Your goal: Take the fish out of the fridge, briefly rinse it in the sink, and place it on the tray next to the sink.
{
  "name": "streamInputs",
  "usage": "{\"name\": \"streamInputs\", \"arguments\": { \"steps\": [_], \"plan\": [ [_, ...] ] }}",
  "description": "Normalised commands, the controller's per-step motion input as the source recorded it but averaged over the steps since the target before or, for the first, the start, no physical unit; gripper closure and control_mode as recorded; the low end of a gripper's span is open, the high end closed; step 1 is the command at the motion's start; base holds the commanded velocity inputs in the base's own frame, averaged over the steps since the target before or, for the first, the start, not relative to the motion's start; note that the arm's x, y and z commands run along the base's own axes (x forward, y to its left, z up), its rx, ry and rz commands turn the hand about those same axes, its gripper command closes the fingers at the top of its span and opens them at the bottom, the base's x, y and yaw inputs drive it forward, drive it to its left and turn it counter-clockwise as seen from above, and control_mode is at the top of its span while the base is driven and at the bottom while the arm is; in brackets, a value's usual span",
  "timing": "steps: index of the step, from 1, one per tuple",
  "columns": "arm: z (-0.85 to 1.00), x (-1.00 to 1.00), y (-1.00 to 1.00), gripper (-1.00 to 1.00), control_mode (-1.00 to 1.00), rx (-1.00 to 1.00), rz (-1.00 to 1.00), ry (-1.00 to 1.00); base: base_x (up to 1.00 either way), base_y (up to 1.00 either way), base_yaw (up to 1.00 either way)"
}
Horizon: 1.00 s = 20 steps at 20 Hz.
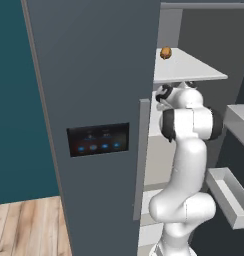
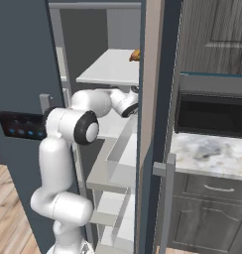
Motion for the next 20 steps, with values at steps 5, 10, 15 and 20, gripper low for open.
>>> {"name": "streamInputs", "arguments": {
  "steps": [5, 10, 15, 20],
  "plan": [
    [0.0, -0.98, 0.18, 1.0, -1.0, 0.0, 0.0, -0.01, 0.0, 0.0, 0.0],
    [0.21, -1.0, 0.17, 1.0, -1.0, 0.0, 0.0, 0.08, 0.0, 0.0, 0.0],
    [0.96, -1.0, 0.23, 1.0, -1.0, -0.03, 0.0, 0.03, 0.0, 0.0, 0.0],
    [1.0, -1.0, 0.36, 1.0, -1.0, -0.08, 0.0, 0.08, 0.0, 0.0, 0.0]
  ]
}}
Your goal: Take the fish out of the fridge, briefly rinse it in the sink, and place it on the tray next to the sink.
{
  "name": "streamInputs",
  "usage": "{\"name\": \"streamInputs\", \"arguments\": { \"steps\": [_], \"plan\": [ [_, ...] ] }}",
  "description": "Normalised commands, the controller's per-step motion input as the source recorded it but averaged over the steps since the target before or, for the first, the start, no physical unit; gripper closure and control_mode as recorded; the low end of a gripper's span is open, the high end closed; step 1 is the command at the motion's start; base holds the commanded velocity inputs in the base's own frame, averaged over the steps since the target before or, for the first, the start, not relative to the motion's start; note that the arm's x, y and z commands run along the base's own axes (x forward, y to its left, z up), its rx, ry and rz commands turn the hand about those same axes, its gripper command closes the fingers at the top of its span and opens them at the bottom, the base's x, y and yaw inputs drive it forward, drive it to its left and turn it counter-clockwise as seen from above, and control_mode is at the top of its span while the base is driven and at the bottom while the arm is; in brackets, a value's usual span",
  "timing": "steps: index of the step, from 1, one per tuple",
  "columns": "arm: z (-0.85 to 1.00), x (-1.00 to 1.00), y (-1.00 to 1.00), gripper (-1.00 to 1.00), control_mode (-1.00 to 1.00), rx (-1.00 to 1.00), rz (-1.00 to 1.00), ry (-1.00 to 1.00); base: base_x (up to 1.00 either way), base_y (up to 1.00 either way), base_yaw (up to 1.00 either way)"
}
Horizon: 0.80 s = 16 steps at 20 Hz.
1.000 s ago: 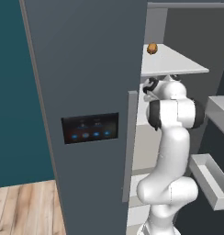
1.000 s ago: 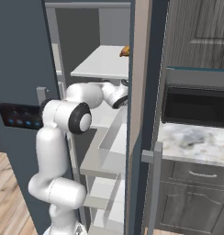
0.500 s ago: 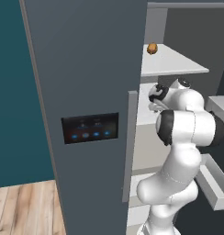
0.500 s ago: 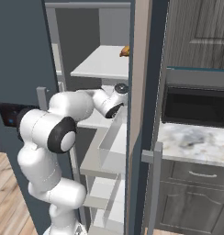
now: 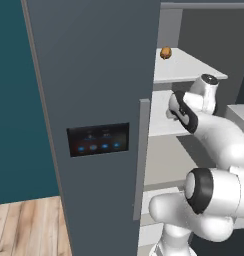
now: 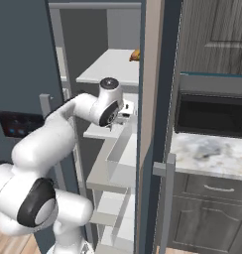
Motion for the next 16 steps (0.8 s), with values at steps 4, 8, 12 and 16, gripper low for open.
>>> {"name": "streamInputs", "arguments": {
  "steps": [4, 8, 12, 16],
  "plan": [
    [1.0, -1.0, 0.22, 1.0, -1.0, -0.04, 0.0, 0.07, 0.0, 0.0, 0.0],
    [0.97, -1.0, 0.21, 1.0, -1.0, -0.04, 0.0, 0.07, 0.0, 0.0, 0.0],
    [0.77, -1.0, 0.24, 1.0, -1.0, -0.1, 0.0, -0.06, 0.0, 0.0, 0.0],
    [0.36, -0.87, 0.2, 1.0, -1.0, -0.15, 0.0, -0.32, 0.0, 0.0, 0.0]
  ]
}}
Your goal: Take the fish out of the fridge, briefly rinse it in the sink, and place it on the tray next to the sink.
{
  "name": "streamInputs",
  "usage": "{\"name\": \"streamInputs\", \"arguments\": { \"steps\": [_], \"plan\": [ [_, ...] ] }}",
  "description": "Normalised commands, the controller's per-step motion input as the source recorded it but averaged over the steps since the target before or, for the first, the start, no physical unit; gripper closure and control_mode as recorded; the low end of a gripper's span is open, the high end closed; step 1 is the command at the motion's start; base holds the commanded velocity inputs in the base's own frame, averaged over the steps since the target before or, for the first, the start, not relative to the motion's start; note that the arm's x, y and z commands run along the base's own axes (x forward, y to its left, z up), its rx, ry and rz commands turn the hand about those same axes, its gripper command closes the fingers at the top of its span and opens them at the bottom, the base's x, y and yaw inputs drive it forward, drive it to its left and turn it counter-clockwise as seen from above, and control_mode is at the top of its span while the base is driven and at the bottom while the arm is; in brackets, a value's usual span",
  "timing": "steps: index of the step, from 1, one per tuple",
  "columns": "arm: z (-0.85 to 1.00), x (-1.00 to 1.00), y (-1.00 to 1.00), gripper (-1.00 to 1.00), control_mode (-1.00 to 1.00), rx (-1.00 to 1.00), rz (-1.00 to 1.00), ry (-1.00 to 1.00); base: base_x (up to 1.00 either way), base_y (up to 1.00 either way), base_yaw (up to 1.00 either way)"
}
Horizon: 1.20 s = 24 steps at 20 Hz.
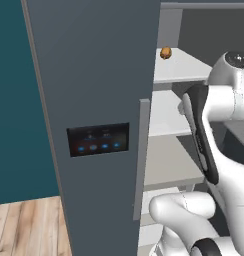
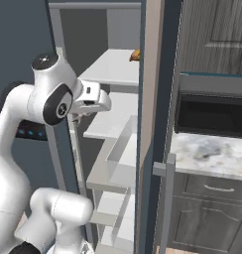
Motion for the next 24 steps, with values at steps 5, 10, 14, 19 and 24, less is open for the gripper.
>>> {"name": "streamInputs", "arguments": {
  "steps": [5, 10, 14, 19, 24],
  "plan": [
    [0.03, -0.16, 0.04, 1.0, -1.0, -0.02, 0.0, -0.11, 0.0, 0.0, 0.0],
    [-0.11, -0.39, 0.04, 1.0, 1.0, 0.0, 0.0, 0.08, -0.4, 0.09, 0.0],
    [0.0, 0.0, 0.0, 1.0, 1.0, 0.0, 0.0, 0.0, -1.0, 0.26, -0.06],
    [0.0, 0.0, 0.0, 1.0, 1.0, 0.0, 0.0, 0.0, -1.0, 0.48, -0.3],
    [0.0, 0.0, 0.0, 1.0, 1.0, 0.0, 0.0, 0.0, -0.69, 0.36, -0.8]
  ]
}}
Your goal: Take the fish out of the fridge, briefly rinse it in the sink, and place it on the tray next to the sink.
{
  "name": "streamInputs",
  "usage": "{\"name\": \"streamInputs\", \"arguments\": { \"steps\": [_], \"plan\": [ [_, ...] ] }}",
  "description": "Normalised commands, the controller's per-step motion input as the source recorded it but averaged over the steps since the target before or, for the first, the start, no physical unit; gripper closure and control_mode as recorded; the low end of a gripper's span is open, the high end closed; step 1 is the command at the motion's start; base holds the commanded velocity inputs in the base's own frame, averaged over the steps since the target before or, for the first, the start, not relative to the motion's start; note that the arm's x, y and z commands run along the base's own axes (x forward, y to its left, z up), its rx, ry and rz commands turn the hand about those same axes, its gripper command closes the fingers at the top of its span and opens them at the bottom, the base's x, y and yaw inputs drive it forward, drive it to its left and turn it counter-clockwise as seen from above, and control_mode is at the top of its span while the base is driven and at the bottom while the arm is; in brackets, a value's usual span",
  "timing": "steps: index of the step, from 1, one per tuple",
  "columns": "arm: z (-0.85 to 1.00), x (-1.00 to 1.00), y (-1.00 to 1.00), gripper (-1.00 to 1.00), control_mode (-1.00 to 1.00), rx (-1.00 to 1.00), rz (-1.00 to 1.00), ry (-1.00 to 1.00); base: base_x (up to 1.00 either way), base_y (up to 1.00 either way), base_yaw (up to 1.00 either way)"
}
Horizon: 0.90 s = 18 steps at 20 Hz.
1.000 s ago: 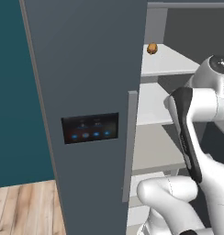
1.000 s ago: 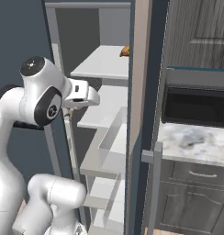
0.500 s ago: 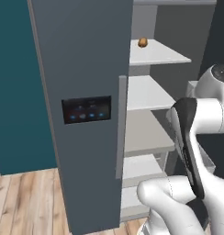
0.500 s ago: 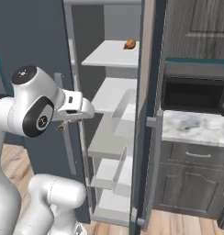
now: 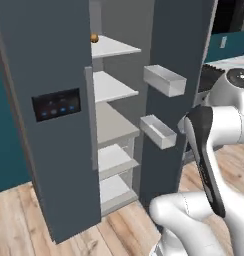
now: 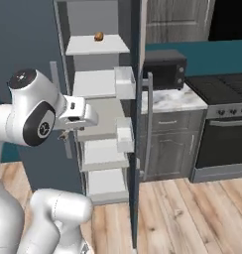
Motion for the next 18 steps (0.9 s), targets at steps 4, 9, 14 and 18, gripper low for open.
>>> {"name": "streamInputs", "arguments": {
  "steps": [4, 9, 14, 18],
  "plan": [
    [0.0, 0.0, 0.0, 1.0, 1.0, 0.0, 0.0, 0.0, -0.07, 0.06, -1.0],
    [0.0, 0.0, 0.0, 1.0, 1.0, 0.0, 0.0, 0.0, 0.0, 0.01, -1.0],
    [0.0, 0.0, 0.0, 1.0, 1.0, 0.0, 0.0, 0.0, 0.0, 0.0, -1.0],
    [0.0, 0.0, 0.0, 1.0, 1.0, 0.0, 0.0, 0.0, 0.0, -0.01, -0.98]
  ]
}}
